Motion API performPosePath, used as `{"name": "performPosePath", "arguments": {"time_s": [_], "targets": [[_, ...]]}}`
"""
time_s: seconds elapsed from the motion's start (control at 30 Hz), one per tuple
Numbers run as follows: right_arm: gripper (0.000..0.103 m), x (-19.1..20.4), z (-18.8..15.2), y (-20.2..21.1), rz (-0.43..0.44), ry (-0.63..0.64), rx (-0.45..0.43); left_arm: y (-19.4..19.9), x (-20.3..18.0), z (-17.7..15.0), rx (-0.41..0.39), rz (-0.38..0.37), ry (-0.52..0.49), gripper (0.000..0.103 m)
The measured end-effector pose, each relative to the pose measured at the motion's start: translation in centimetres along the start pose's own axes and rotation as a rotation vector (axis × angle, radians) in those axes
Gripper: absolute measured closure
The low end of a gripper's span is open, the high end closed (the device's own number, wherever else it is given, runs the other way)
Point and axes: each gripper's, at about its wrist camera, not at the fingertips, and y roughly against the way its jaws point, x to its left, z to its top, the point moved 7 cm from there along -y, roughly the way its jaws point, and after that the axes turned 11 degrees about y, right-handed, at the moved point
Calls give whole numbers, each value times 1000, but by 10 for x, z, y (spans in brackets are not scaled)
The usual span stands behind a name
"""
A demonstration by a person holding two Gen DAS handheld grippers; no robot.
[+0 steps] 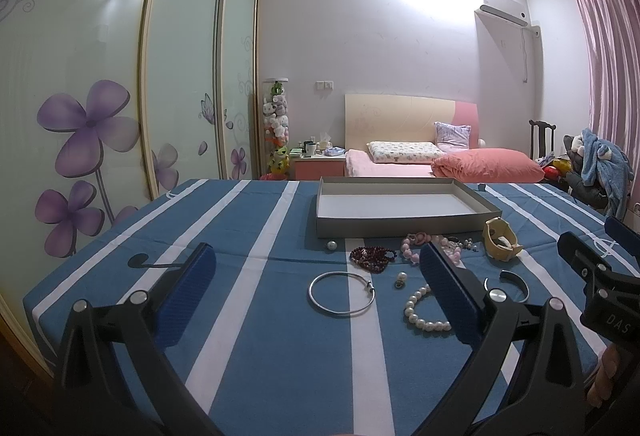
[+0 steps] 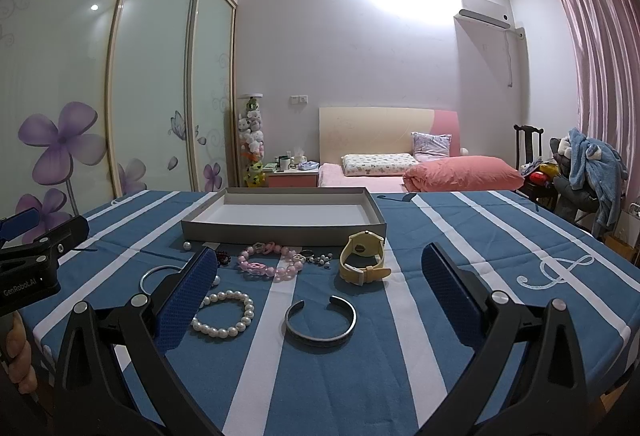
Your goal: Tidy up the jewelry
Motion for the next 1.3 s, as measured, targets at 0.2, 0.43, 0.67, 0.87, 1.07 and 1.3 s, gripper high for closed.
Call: {"name": "performPosePath", "arguments": {"time_s": [0.2, 0.43, 0.67, 0.87, 1.07, 1.3], "targets": [[2, 0, 1, 0, 0, 0, 1, 0, 0, 0, 0, 0, 0, 4], [2, 1, 0, -1, 0, 1, 2, 0, 0, 0, 2, 1, 0, 4], [2, 2, 0, -2, 0, 1, 3, -1, -1, -2, 3, 0, 0, 4], [2, 2, -1, -2, 0, 1, 3, -2, -1, -3, 4, 0, 0, 4], [2, 2, -2, -2, 0, 1, 5, -5, 0, -7, 7, 5, -3, 4], [2, 4, -15, -16, 0, -6, 37, -39, 6, -22, 109, 43, -36, 4]]}}
